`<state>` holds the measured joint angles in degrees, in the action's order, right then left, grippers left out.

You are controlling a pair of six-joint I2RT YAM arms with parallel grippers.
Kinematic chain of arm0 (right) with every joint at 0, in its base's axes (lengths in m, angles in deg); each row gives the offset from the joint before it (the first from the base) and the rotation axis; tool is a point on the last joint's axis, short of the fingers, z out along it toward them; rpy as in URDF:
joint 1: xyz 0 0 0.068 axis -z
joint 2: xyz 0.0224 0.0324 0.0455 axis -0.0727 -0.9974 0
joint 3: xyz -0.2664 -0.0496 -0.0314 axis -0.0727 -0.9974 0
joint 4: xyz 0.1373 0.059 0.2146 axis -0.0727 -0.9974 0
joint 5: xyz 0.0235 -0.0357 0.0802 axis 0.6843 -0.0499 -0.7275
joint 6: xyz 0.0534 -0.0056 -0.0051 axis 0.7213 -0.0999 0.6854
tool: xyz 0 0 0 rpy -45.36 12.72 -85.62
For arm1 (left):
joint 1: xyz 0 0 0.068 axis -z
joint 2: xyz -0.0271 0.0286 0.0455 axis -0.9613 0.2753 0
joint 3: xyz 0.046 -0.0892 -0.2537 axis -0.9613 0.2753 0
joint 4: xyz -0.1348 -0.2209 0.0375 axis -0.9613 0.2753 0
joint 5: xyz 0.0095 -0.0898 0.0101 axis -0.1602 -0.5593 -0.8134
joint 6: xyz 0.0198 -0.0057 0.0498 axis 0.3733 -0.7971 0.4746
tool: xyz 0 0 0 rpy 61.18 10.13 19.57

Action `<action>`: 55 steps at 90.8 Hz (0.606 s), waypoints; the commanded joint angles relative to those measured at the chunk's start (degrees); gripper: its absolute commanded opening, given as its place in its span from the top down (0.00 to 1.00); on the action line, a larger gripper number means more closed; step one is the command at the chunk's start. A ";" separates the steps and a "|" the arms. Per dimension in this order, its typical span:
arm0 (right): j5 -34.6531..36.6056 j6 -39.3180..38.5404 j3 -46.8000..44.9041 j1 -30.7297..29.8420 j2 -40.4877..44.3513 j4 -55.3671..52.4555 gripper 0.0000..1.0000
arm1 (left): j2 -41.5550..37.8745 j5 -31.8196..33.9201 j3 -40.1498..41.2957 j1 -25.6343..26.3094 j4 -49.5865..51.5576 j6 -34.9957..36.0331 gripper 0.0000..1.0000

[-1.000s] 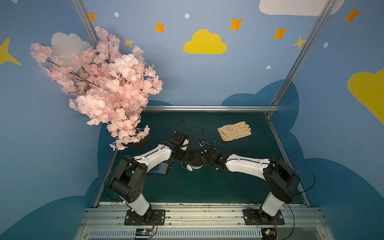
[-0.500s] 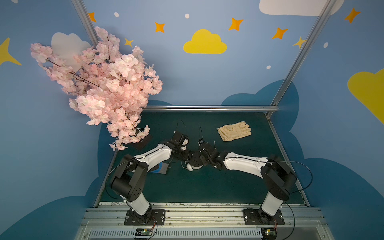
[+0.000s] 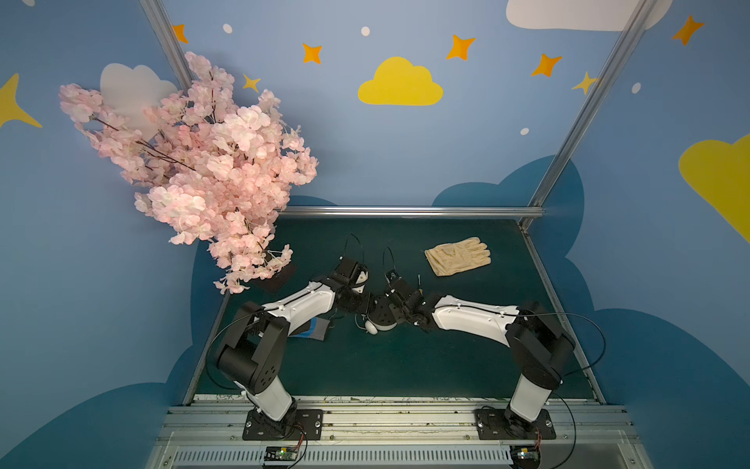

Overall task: Remove the battery from the alarm
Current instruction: Remove the cover from the alarm.

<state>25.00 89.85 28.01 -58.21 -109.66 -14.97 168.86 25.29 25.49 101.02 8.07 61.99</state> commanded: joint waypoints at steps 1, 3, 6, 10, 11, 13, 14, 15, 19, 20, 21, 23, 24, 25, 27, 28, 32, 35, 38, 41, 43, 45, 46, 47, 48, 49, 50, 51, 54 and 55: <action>2.95 2.66 1.47 -0.01 -2.79 -8.31 0.66 | 1.04 -1.25 1.07 0.24 1.20 -0.32 0.45; 3.03 3.07 1.75 -0.01 -3.05 -9.03 0.66 | 1.00 -1.31 1.07 0.24 1.23 -0.34 0.46; 3.11 3.64 2.12 -0.06 -3.33 -10.87 0.66 | 0.96 -1.37 1.07 0.18 1.32 -0.34 0.46; 3.53 4.95 2.47 -0.16 -3.64 -13.28 0.66 | 0.93 -1.22 1.06 0.21 1.64 -0.34 0.47; 3.69 5.27 2.58 -0.22 -3.67 -13.76 0.66 | 0.94 -1.21 1.06 0.18 1.71 -0.34 0.47; 3.98 5.86 2.59 -0.26 -3.62 -14.72 0.67 | 0.84 -1.21 1.06 0.16 1.80 -0.30 0.47; 4.31 6.16 2.55 -0.36 -3.62 -15.05 0.67 | 0.81 -1.16 1.11 0.16 1.87 -0.32 0.47; 4.65 6.40 2.53 -0.45 -3.61 -15.57 0.67 | 0.75 -1.19 1.17 0.16 1.87 -0.33 0.48; 6.06 7.47 2.17 -0.85 -3.53 -16.76 0.66 | 0.63 -1.25 1.51 0.06 1.73 -0.49 0.48; 6.49 7.63 2.03 -0.96 -3.53 -16.91 0.66 | 0.57 -1.27 1.59 0.06 1.66 -0.55 0.48; 6.88 7.84 1.92 -1.10 -3.52 -17.03 0.67 | 0.54 -1.33 1.68 0.11 1.50 -0.62 0.48; 7.68 8.06 1.73 -1.36 -3.52 -17.25 0.66 | 0.52 -1.37 1.86 0.08 1.33 -0.76 0.48; 7.92 8.14 1.64 -1.43 -3.57 -17.29 0.66 | 0.52 -1.38 1.94 0.07 1.29 -0.82 0.48; 8.17 8.18 1.59 -1.51 -3.59 -17.35 0.66 | 0.52 -1.38 1.99 0.11 1.22 -0.89 0.48; 8.77 8.36 1.64 -1.57 -3.67 -17.55 0.66 | 0.51 -1.40 2.02 -0.01 1.17 -0.90 0.49; 8.99 8.47 1.77 -1.63 -3.73 -17.70 0.66 | 0.51 -1.39 2.07 0.03 1.21 -0.93 0.49; 10.00 8.41 2.45 -1.72 -4.13 -18.46 0.66 | 0.60 -1.43 2.18 0.05 1.17 -1.04 0.49; 10.70 8.18 3.35 -1.83 -4.54 -18.89 0.66 | 0.68 -1.46 2.21 0.10 1.12 -1.11 0.49; 11.43 7.92 4.09 -2.00 -4.97 -19.41 0.66 | 0.78 -1.59 2.31 0.05 1.01 -1.11 0.49; 11.83 7.69 5.02 -2.09 -5.61 -20.25 0.66 | 0.84 -1.89 2.40 0.04 0.79 -1.22 0.49; 11.91 7.49 5.69 -2.11 -5.89 -20.91 0.66 | 0.90 -2.08 2.45 -0.01 0.62 -1.33 0.49; 11.88 7.58 6.25 -2.05 -6.44 -21.63 0.66 | 1.01 -2.33 2.47 -0.02 0.39 -1.42 0.49; 11.73 7.72 6.58 -2.04 -6.65 -21.98 0.66 | 1.02 -2.47 2.51 -0.06 0.33 -1.46 0.50; 11.66 7.84 6.79 -1.99 -6.80 -22.42 0.66 | 1.08 -2.59 2.49 -0.13 0.30 -1.47 0.50; 11.40 7.94 7.02 -1.93 -7.05 -22.77 0.66 | 1.19 -2.69 2.48 -0.12 0.25 -1.52 0.50; 11.05 8.04 7.18 -1.85 -7.22 -23.08 0.66 | 1.20 -2.78 2.48 -0.16 0.26 -1.55 0.50; 10.44 8.08 7.35 -1.76 -7.39 -23.37 0.66 | 1.25 -2.87 2.52 -0.18 0.23 -1.65 0.50; 9.82 8.15 7.48 -1.64 -7.61 -23.64 0.66 | 1.28 -2.96 2.54 -0.19 0.25 -1.70 0.50; 7.97 8.37 7.87 -1.41 -8.05 -24.51 0.66 | 1.38 -3.11 2.62 -0.30 0.25 -1.73 0.50; 7.45 8.47 8.00 -1.28 -8.25 -24.69 0.67 | 1.39 -3.17 2.59 -0.33 0.27 -1.74 0.50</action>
<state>33.26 97.26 35.92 -60.88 -114.49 -28.87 168.86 22.91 26.52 101.02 6.19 60.59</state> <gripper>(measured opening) 0.338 0.501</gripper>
